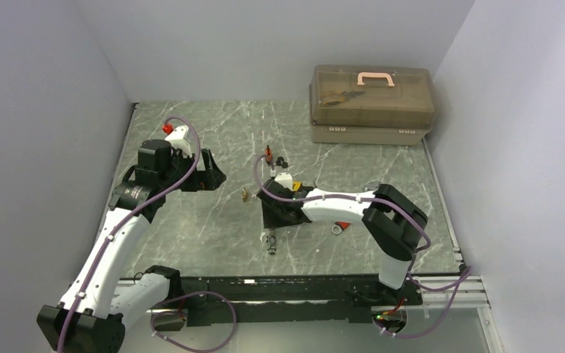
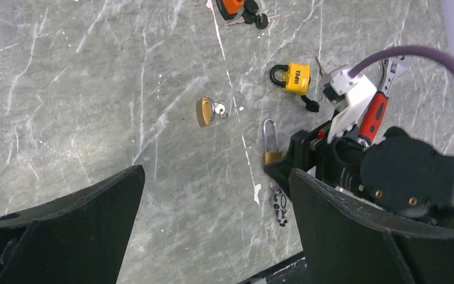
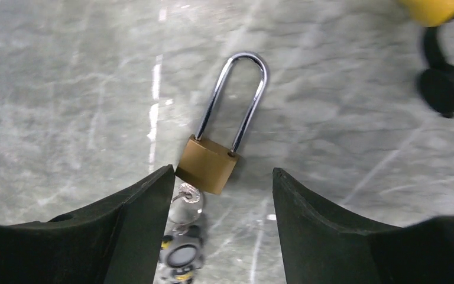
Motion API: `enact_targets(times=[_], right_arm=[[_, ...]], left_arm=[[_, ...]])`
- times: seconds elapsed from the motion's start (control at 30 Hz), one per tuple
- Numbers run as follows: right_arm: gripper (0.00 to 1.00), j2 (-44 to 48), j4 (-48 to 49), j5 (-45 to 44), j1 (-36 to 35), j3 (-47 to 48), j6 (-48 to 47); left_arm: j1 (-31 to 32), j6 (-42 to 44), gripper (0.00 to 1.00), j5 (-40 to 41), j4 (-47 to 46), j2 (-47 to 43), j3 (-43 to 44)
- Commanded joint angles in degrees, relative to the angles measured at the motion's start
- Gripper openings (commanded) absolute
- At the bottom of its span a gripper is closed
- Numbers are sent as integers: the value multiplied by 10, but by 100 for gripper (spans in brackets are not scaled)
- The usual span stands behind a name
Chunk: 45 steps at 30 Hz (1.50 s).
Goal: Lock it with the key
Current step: Pick up the lock from the center of the board.
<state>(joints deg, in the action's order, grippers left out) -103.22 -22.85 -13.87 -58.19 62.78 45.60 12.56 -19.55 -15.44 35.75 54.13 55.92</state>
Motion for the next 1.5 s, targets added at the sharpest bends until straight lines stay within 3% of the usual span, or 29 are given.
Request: enact_targets(times=[0.0, 0.27, 0.5, 0.63, 0.83, 0.97, 1.13, 1.3, 1.47], right_arm=[[65, 23, -4, -3, 20, -22, 10], [64, -19, -30, -15, 13, 24, 4], [52, -47, -64, -25, 8, 56, 2], [40, -45, -70, -31, 2, 46, -1], [9, 26, -24, -24, 0, 9, -82], [2, 119, 23, 48, 0, -23, -172], [0, 245, 58, 207, 1, -58, -253], [0, 355, 108, 365, 10, -80, -273], [0, 425, 133, 466, 31, -78, -261]], left_arm=[[0, 14, 99, -9, -16, -10, 0], [0, 12, 99, -13, -21, -10, -2], [0, 13, 99, -12, -19, -12, -3], [0, 12, 99, -12, -20, -12, -4], [0, 30, 99, -62, -22, 3, 0], [5, 64, 96, -153, -47, 10, 1], [44, 101, 92, -264, -96, -1, 15], [111, 154, 90, -329, -122, -17, 47], [114, 171, 76, -412, -150, -49, 52]])
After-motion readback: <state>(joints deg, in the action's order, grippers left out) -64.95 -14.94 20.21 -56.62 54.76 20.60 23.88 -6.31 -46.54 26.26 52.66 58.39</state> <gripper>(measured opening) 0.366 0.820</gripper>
